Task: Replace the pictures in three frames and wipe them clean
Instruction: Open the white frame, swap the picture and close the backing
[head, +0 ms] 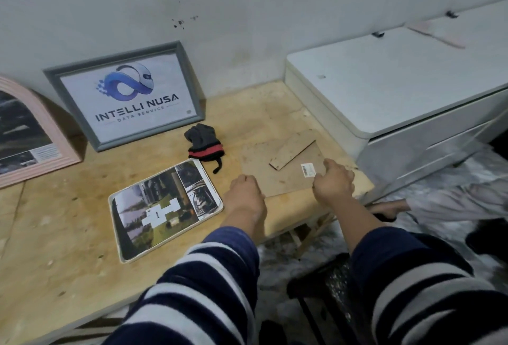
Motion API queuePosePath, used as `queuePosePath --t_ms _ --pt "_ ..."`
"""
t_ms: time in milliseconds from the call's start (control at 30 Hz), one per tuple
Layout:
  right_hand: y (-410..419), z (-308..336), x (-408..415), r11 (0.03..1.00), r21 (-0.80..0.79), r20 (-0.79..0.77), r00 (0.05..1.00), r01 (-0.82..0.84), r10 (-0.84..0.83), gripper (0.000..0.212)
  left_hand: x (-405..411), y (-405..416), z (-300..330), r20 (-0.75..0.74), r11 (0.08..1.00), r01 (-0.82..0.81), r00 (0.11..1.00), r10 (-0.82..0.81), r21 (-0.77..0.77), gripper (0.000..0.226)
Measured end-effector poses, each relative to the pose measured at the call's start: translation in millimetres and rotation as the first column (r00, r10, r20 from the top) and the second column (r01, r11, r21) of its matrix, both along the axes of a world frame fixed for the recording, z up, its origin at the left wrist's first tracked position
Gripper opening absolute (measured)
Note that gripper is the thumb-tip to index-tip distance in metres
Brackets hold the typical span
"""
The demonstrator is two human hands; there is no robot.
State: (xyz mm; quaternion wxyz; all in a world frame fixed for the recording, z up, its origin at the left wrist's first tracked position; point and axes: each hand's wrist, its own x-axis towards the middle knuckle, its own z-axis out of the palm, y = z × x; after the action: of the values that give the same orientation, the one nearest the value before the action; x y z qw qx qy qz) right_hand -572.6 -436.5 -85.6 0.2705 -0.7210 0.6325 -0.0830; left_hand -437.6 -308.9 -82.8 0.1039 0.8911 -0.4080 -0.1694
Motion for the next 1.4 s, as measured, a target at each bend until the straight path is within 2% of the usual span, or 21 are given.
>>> queuePosePath --t_ms 333,467,567,700,733,800,900,1067,1400 --pt "-13.3 8.0 11.6 0.99 0.058 0.123 0.983 0.13 -0.136 0.057 3.1 -6.2 -0.9 -0.023 0.999 -0.045 0.999 0.046 0.019 0.045" --pt "-19.7 13.1 10.8 0.969 0.176 0.272 0.937 0.173 -0.217 0.052 5.1 -6.5 -2.8 -0.053 0.998 -0.069 0.996 0.069 0.006 0.056" --pt "-20.4 15.8 7.4 0.933 0.28 0.403 0.855 0.225 -0.327 0.045 5.9 -9.4 -2.6 -0.15 0.99 -0.14 0.98 0.135 -0.026 0.074" --pt "-15.4 19.6 6.8 0.884 0.399 0.525 0.73 0.244 -0.438 0.038 11.8 -16.7 0.6 -0.367 0.948 -0.31 0.892 0.264 -0.072 0.104" --pt "-13.4 20.5 8.3 0.876 0.418 0.539 0.711 0.241 -0.453 0.038 14.7 -17.6 2.2 -0.414 0.922 -0.371 0.86 0.298 -0.107 0.104" --pt "-7.5 24.5 13.6 0.869 0.443 0.56 0.689 0.22 -0.46 0.038 21.9 -15.8 6.1 -0.438 0.865 -0.455 0.835 0.333 -0.211 0.09" --pt "3.7 30.4 27.9 0.885 0.437 0.586 0.695 0.161 -0.416 0.04 34.5 -3.8 14.3 -0.392 0.834 -0.461 0.858 0.333 -0.301 0.072" --pt "26.4 36.3 63.1 0.935 0.354 0.602 0.762 0.015 -0.24 0.034 62.4 36.7 29.2 -0.334 0.774 -0.533 0.839 0.429 -0.344 0.077" --pt "85.5 28.9 139.0 0.928 0.246 0.544 0.832 -0.281 0.108 0.033 106.1 142.9 38.5 -0.339 0.608 -0.714 0.7 0.628 -0.348 0.075"
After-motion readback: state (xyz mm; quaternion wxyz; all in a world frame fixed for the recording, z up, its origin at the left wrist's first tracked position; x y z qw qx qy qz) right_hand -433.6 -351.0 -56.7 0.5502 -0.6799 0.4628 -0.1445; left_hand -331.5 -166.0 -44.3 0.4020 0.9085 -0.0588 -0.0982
